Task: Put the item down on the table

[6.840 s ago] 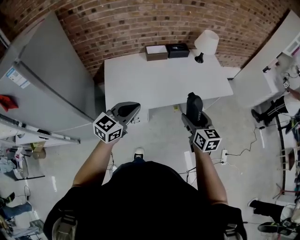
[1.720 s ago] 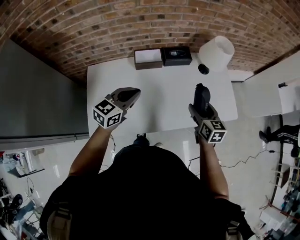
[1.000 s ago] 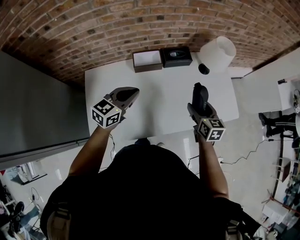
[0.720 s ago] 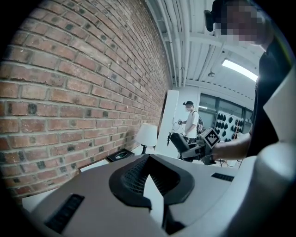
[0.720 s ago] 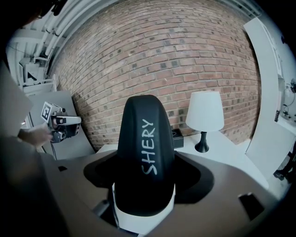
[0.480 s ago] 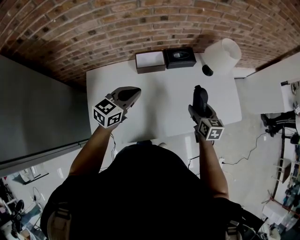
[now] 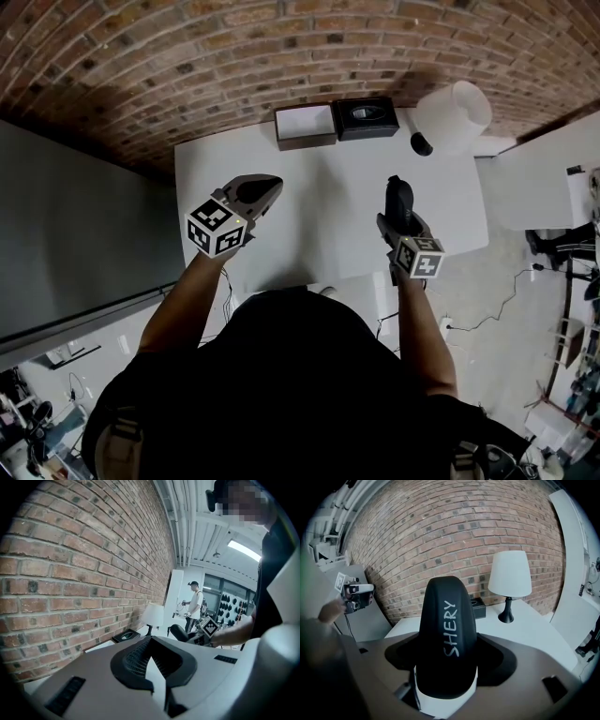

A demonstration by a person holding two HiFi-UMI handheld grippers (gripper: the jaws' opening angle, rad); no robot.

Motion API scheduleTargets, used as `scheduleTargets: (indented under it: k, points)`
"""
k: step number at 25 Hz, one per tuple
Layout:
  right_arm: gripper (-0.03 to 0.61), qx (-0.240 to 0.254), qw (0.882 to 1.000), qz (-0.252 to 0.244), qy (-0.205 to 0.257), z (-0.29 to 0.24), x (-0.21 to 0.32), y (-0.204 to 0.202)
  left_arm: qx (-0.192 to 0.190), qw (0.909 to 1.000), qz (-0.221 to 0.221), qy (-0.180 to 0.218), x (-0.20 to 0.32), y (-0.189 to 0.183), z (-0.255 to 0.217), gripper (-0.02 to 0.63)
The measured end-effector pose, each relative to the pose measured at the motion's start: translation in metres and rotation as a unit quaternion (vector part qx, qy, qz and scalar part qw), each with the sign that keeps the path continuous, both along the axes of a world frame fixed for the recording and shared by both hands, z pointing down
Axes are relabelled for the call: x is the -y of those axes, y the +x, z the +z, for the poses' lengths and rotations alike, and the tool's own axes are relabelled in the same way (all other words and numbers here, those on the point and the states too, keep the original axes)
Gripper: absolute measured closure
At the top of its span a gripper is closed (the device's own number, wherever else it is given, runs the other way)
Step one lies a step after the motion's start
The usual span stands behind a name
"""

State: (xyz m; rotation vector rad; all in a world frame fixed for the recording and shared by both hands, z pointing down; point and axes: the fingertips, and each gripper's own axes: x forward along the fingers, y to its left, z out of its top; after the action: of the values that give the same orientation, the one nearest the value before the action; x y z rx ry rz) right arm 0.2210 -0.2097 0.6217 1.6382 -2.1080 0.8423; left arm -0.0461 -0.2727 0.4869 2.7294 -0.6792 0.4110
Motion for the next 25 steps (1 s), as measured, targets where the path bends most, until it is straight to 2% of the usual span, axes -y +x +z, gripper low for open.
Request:
scheduleTargets:
  k: [16,25]
  points:
    - [0.229,0.005,0.998,0.006,-0.062,0.071,0.024,-0.002,0.015,0.9997,-0.011,-0.017,0.03,-0.011,0.019,0.6]
    - [0.229,-0.01,0.996,-0.002,-0.091,0.108,0.036,-0.004,0.021,0.9995,-0.018,-0.017,0.042,-0.016,0.026,0.6]
